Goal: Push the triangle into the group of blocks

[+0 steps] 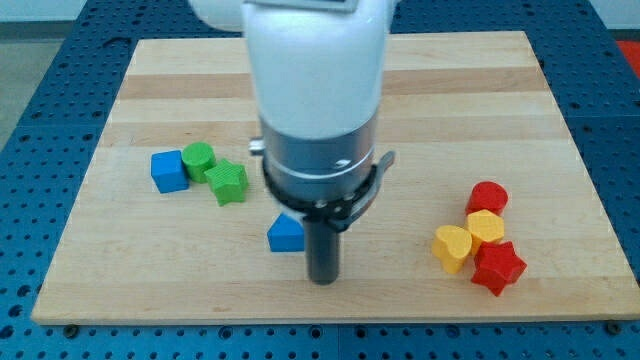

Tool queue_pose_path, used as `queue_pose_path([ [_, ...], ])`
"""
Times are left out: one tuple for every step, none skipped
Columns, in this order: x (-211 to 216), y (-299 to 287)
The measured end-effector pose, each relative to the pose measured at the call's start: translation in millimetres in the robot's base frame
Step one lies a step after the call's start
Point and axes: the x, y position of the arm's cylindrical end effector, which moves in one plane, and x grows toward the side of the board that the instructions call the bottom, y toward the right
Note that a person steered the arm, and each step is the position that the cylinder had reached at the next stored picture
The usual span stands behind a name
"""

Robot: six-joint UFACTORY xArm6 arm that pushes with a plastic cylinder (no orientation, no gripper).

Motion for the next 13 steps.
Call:
queue_pose_path([
  [8, -48],
  [-18, -62],
  [-48, -41],
  [-53, 16],
  [-54, 30],
  [-53, -12],
  [-72, -27],
  [-91, 9],
  [-91, 55],
  [-91, 96],
  [-92, 90],
  [-92, 57],
  [-82, 34],
])
